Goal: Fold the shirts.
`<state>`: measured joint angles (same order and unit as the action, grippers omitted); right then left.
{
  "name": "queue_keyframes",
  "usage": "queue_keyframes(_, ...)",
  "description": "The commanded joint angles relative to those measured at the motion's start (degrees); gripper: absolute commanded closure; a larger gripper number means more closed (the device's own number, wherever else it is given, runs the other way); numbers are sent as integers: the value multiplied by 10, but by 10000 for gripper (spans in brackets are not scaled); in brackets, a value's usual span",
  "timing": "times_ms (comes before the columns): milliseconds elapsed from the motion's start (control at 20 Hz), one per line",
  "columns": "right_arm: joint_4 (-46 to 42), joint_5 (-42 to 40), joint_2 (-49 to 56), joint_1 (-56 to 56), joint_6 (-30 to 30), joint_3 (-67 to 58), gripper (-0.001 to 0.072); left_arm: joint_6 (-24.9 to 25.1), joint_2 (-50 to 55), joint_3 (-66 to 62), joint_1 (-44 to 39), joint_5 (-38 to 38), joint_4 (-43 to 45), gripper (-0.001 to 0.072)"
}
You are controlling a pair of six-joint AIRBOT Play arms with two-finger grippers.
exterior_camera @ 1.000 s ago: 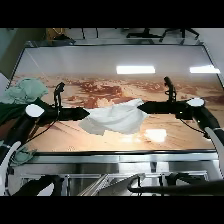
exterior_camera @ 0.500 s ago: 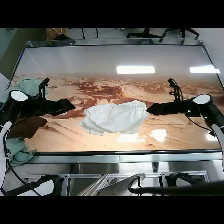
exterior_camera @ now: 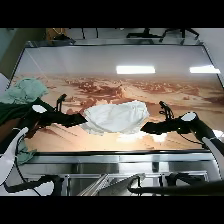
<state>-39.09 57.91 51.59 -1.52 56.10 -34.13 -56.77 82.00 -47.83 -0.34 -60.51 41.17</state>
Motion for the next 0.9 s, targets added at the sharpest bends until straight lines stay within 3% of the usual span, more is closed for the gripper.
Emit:
queue_keyframes(0, 71, -71, 38, 48, -47, 13, 133, 17, 40, -26, -52, 15, -17, 18)
queue_keyframes(100, 135, -85, 54, 55, -90, 12, 137, 17, 50, -52, -64, 17, -17, 21)
queue_keyframes(200, 174, -93, 66, 55, -118, 12, 143, 16, 54, -75, -65, 16, -17, 278)
queue_keyframes(250, 187, -95, 71, 55, -129, 12, 200, 16, 54, -83, -63, 16, -17, 372)
queue_keyframes(300, 200, -95, 75, 55, -145, 12, 421, 12, 54, -89, -60, 15, -17, 490)
queue_keyframes(350, 214, -95, 78, 56, -159, 12, 534, 12, 54, -93, -59, 10, -17, 617)
queue_keyframes(400, 221, -95, 79, 56, -159, 12, 557, 12, 54, -94, -59, 6, -17, 686)
queue_keyframes(450, 222, -94, 78, 56, -159, 12, 683, 12, 54, -93, -58, 0, -17, 686)
queue_keyframes(650, 225, -50, 60, 54, -158, 6, 694, 7, 44, -94, -57, -29, -23, 688)
queue_keyframes(850, 255, 83, -51, -6, -140, -102, 694, -25, -66, -131, -27, -76, -23, 690)
